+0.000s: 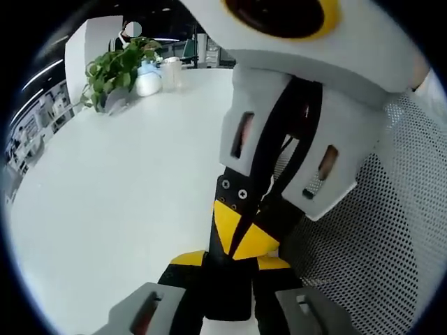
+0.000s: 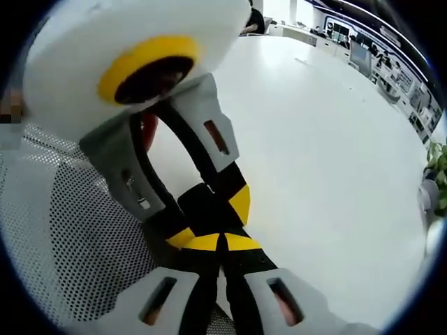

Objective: Press the specified remote control buttons in sequence, fully releasing each button before pressing the next.

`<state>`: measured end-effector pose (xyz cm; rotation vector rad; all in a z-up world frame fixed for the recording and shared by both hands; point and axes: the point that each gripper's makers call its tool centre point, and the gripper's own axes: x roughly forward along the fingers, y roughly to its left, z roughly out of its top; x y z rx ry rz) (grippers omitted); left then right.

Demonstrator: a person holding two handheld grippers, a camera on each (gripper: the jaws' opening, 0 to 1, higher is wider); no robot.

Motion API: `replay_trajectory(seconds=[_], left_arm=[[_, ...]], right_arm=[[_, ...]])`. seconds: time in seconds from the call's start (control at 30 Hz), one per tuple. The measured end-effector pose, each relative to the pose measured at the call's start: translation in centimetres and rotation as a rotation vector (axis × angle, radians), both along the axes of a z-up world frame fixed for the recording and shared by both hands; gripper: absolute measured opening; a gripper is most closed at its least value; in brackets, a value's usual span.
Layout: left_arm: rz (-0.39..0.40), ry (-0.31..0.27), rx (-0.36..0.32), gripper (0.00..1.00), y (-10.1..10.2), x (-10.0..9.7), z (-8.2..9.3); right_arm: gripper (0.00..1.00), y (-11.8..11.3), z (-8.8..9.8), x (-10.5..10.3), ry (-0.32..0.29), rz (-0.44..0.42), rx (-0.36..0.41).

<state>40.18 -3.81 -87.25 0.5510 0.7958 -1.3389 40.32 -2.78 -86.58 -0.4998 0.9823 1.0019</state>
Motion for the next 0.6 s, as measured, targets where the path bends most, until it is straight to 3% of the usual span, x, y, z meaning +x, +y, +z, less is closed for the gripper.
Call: replay_trajectory(seconds=[0.33,0.5,0.6], left_arm=[[-0.005,0.009,0.019,0.24,0.26,-0.16,0.07],[-0.003,0.014,0.02,0.24,0.27,-0.12,0.04],[-0.005,0.014,0.025,0.24,0.3,-0.07,0.01]], right_arm=[[0.0,0.03,0.14,-0.12,0.031,-0.03,0.029],[0.0,0.11,0.07,-0.19,-0.043,0.057,-0.001],[0.0,0.12,0.1,-0.1,-0.035,0.044,0.009]])
